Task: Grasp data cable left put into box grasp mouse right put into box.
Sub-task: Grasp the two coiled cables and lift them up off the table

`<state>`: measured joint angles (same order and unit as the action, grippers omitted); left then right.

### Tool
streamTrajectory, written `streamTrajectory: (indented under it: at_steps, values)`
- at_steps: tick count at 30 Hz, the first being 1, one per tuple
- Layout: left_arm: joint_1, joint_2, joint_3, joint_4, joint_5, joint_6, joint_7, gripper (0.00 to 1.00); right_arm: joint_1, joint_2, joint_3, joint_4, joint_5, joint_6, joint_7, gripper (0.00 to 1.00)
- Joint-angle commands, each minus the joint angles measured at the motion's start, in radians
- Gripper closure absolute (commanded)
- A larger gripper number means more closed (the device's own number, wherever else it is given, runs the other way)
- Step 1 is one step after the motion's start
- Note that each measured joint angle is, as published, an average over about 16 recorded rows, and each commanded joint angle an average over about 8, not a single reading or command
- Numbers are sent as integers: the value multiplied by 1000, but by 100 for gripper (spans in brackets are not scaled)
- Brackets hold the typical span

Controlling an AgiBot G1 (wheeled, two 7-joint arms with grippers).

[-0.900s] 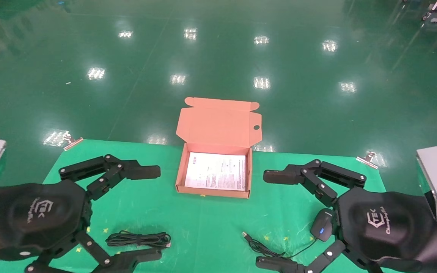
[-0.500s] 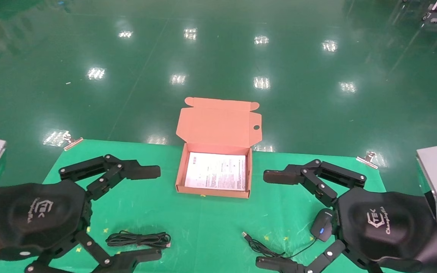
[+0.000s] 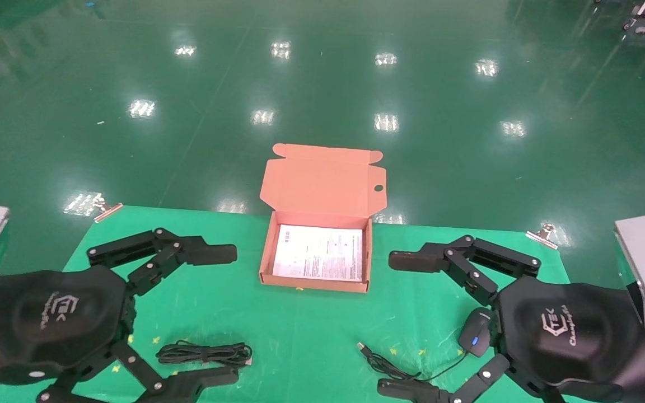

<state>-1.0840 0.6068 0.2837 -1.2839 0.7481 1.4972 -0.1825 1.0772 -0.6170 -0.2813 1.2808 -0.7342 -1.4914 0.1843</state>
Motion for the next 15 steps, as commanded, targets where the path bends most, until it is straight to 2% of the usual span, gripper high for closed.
streamTrajectory:
  at_steps: [1, 8, 11, 15]
  values:
    - [0, 1, -2, -1, -1, -3, 3, 0, -1, 2, 1, 1, 2, 0, 2, 0]
    - [-56, -14, 52, 1, 114, 37, -15, 0, 31, -28, -25, -10, -61, 3, -28, 0]
    - [-109, -4, 111, -6, 213, 61, -34, 0, 71, -32, -64, 4, -158, -16, -48, 0]
    - [-198, 34, 208, -4, 359, 79, -44, 0, 151, -40, -138, 35, -339, -49, -83, 0]
